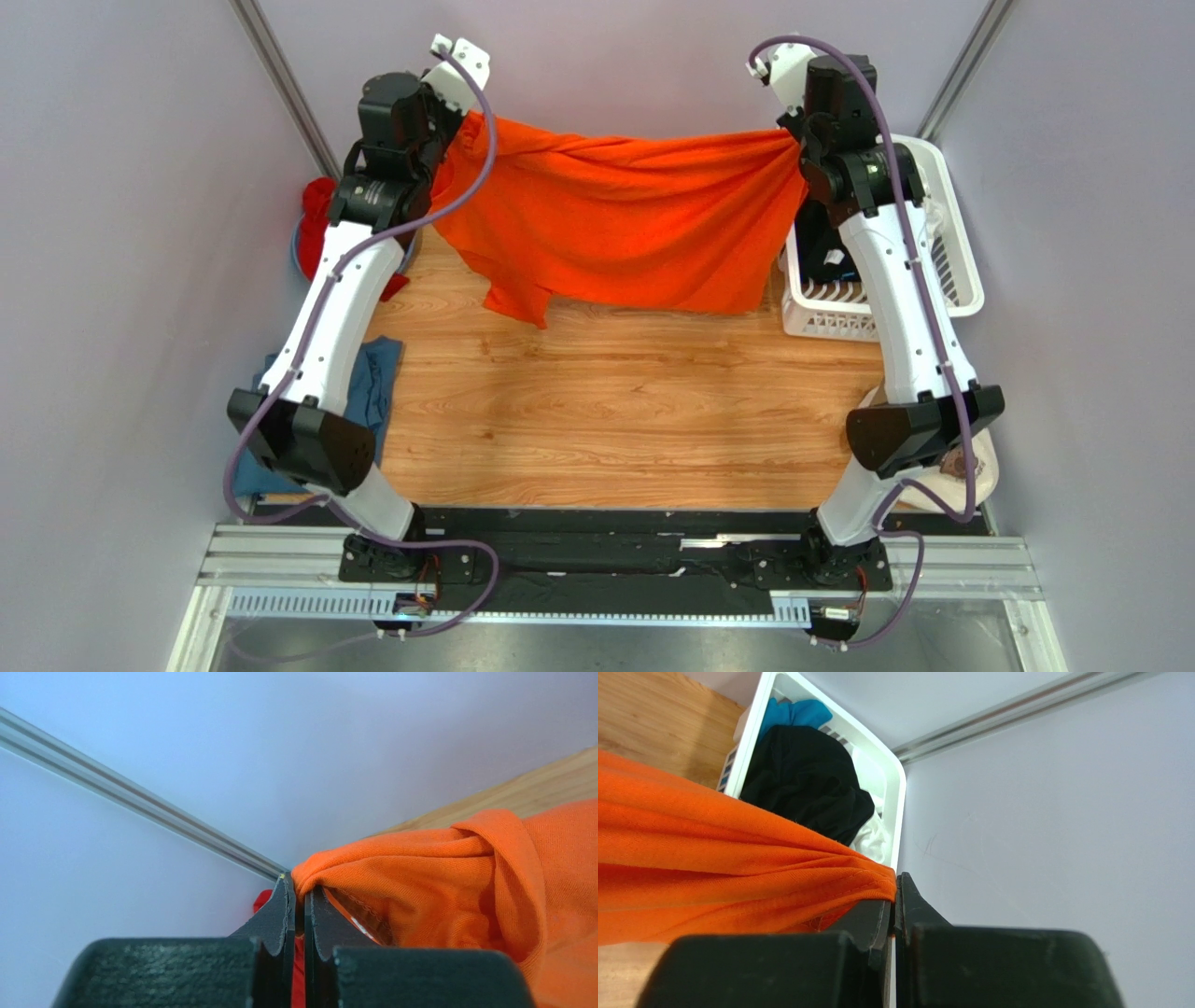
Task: Fold and stack the t-shirts
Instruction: Flatten the tshirt out
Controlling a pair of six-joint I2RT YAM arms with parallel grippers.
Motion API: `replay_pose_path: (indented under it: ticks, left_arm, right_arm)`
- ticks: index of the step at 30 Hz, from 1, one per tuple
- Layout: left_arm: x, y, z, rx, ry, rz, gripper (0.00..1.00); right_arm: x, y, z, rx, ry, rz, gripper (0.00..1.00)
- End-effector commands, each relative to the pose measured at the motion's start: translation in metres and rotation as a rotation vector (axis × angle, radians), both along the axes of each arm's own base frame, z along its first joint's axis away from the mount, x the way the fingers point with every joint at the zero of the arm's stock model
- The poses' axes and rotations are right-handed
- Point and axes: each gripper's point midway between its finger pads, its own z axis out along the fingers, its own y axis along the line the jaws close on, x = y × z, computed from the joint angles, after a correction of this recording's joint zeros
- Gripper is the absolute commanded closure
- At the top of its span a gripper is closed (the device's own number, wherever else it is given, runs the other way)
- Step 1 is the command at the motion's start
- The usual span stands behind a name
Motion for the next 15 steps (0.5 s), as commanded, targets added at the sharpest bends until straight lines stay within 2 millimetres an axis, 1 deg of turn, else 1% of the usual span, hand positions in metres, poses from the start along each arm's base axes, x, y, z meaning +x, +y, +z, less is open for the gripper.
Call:
replay_pose_path:
  ticks: [1, 2, 5, 6, 9, 13, 14, 15]
  left_arm:
    - [0.024, 0.014, 0.018, 0.018, -0.051, 0.074, 1.0]
    - [0.029, 0.014, 0.023, 0.024, -0.061, 0.076, 1.0]
    - [0.037, 0.015, 0.032, 0.031, -0.084, 0.088, 1.0]
    - [0.039, 0.015, 0.034, 0.034, -0.09, 0.091, 1.0]
    - [0.041, 0.018, 0.039, 0.044, -0.112, 0.109, 1.0]
    - [0.037, 0.021, 0.034, 0.046, -0.101, 0.106, 1.0]
    - [0.035, 0.022, 0.027, 0.053, -0.083, 0.099, 1.0]
    - [0.034, 0.02, 0.021, 0.057, -0.073, 0.092, 1.0]
  right_arm:
    - [0.02, -0.003, 0.043, -0.011, -0.152, -0.001, 1.0]
    - [0.026, -0.003, 0.04, -0.012, -0.151, -0.003, 1.0]
    - [0.033, -0.001, 0.048, -0.009, -0.18, 0.001, 1.0]
    - [0.037, 0.0, 0.044, -0.01, -0.175, 0.001, 1.0]
    - [0.039, 0.0, 0.046, 0.003, -0.196, -0.002, 1.0]
    - [0.036, 0.001, 0.042, 0.017, -0.189, 0.002, 1.0]
    - [0.035, 0.001, 0.039, 0.019, -0.181, 0.004, 1.0]
    - [0.035, 0.002, 0.028, 0.018, -0.155, 0.008, 1.0]
